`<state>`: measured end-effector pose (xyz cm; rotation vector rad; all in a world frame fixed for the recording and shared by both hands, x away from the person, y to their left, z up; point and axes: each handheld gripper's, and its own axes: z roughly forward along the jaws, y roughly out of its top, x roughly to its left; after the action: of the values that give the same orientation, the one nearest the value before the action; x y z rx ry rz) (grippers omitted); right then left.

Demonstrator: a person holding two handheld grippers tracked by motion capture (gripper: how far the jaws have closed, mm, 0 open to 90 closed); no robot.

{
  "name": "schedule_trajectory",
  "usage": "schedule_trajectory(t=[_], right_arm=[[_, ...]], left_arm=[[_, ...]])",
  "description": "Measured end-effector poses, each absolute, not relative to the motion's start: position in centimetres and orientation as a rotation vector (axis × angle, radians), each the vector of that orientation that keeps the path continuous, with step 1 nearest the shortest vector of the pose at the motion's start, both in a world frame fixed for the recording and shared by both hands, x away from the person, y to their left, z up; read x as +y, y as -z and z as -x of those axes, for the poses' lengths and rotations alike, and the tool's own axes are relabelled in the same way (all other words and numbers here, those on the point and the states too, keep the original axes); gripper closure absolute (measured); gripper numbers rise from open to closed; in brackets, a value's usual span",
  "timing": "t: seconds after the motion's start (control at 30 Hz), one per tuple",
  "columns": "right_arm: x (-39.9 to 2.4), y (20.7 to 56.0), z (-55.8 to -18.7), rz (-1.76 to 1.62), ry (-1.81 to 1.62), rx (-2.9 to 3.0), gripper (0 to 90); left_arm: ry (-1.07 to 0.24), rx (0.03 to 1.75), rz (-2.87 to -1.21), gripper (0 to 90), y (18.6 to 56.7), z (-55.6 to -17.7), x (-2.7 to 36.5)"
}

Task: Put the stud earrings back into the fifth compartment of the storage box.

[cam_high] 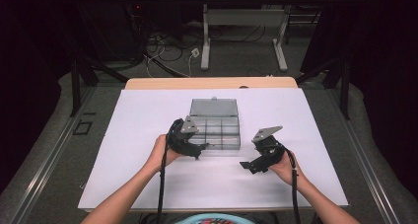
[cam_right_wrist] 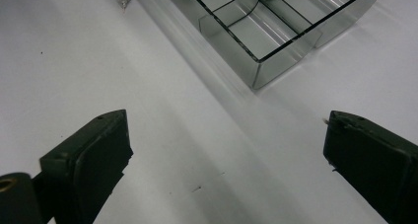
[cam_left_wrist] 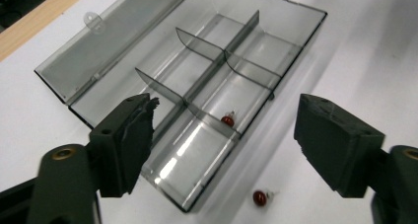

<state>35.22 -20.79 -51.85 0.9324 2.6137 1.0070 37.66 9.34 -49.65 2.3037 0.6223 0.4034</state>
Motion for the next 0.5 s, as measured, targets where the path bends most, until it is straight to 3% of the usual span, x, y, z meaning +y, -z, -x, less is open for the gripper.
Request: schedule_trajectory(t=[0.3, 0.5], right_arm=[[-20.9, 51.8, -35.1, -0.928, -1.008, 2.620, 3.7], [-20.9, 51.8, -35.1, -0.925, -1.010, 2.620, 3.7]], left_arm=[[-0.345, 0.504, -2.404, 10.4, 50.7, -36.5, 9.7], [-0.333, 0.400, -2.445, 20.5, 51.2, -35.8, 9.5]])
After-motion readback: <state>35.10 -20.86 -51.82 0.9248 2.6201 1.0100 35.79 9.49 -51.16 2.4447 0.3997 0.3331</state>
